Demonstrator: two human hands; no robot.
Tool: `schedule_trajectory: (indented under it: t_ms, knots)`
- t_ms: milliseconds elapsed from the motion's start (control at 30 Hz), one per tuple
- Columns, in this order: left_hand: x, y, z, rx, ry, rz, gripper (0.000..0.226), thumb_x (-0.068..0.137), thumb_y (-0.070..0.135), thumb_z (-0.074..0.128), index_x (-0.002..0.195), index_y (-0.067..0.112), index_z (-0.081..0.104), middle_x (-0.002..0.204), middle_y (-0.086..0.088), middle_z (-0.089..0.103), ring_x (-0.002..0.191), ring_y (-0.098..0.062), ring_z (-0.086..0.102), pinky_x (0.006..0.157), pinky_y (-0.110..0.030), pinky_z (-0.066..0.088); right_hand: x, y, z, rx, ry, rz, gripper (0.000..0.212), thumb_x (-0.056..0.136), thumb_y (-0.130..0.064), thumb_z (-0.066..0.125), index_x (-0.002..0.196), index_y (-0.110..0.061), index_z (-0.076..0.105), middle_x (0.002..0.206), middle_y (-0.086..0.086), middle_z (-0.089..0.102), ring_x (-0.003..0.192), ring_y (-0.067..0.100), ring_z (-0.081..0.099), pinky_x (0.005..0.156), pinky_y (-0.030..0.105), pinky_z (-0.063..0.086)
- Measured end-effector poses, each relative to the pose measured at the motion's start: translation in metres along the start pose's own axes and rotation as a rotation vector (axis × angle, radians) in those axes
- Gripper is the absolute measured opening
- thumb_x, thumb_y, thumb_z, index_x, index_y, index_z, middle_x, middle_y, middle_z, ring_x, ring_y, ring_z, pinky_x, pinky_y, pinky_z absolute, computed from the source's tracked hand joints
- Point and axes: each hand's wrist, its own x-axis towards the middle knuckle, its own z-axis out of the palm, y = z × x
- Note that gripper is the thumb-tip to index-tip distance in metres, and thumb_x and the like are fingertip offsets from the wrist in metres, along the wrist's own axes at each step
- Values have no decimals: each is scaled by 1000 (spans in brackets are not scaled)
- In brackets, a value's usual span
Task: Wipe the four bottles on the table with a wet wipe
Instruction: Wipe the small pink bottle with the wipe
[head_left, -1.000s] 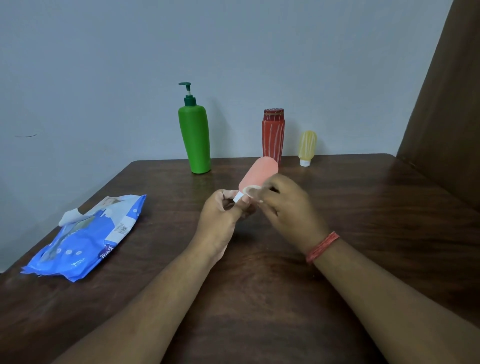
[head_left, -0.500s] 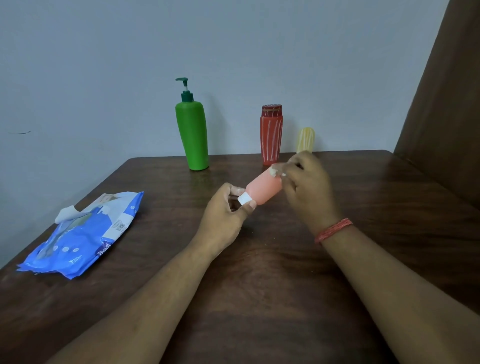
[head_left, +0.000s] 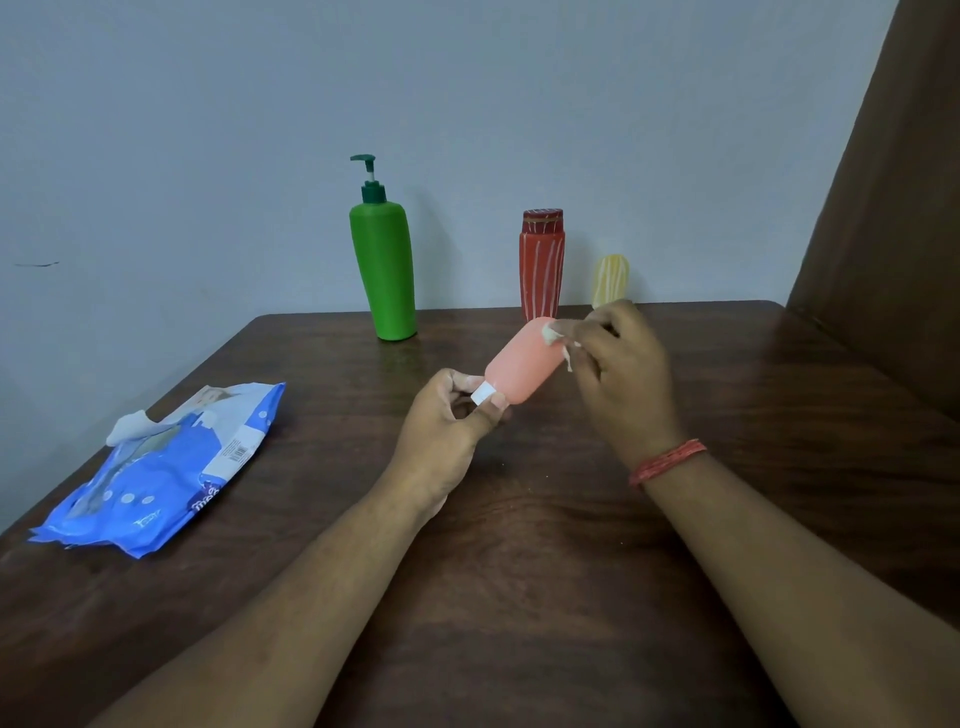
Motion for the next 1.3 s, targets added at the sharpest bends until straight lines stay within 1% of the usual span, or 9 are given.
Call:
schedule_trajectory:
  t_ms: [100,300,400,633,733,833,967,1067,1300]
  knots:
    - [1,-1,1,-43,7,-3,14,89,21,74,96,18,61,92,2,76,106,-28,68,100,-53,52,-7,-4,1,55,-34,-53,23,87,2,69,108,-5,74,94,10,58,84,24,58,71,36,54]
    - [-1,2,-1,-148,39,2,15,91,8,71,98,8,57,97,-15,74,86,-25,73,90,-45,59,-13,-23,12,77,-200,-240,22,83,0,73,103,-8,74,91,6,59,81,19,57,69,27,50]
    - [-2,3,3,-65,28,16,16,89,10,74,96,12,59,100,-13,73,94,-27,73,92,-46,58,-13,-20,12,82,-88,-179,18,84,1,72,100,-7,76,89,7,60,81,21,58,69,34,54]
    - [0,-2,-2,-184,28,-27,28,81,17,81,99,9,62,105,-15,74,107,-35,69,99,-59,52,-12,-16,8,80,-228,-343,20,85,-2,71,103,-9,75,90,6,59,83,21,57,68,36,53]
    - [-3,1,1,-242,-29,-55,20,90,13,73,102,7,59,91,-6,76,96,-29,70,102,-58,50,-5,-8,2,45,-45,-222,17,86,0,69,101,-6,75,90,8,61,83,22,59,70,36,54]
    - [-6,4,2,-292,-99,-78,20,91,11,70,104,4,56,100,-14,70,87,-22,72,95,-46,57,-2,-2,-5,115,69,33,15,91,-5,68,104,-7,75,100,6,62,92,19,61,80,29,55]
    - [-5,6,3,-338,-90,-84,19,93,8,67,105,1,55,97,-16,69,84,-22,72,94,-45,57,-11,-11,2,279,-26,57,16,91,-5,68,104,-10,74,103,-1,61,93,9,59,81,11,46]
    - [-2,5,-1,-359,-45,-80,18,92,10,68,105,3,57,90,-11,75,86,-22,72,101,-51,53,-19,-22,14,300,-131,-14,15,89,-3,70,101,-11,75,99,-2,62,90,4,57,78,11,45]
    - [-5,0,4,-195,-99,-50,19,92,18,72,100,10,57,88,0,77,97,-28,70,103,-61,48,-9,-13,4,348,44,181,15,90,-5,69,98,-16,74,97,-12,57,92,3,59,78,16,51]
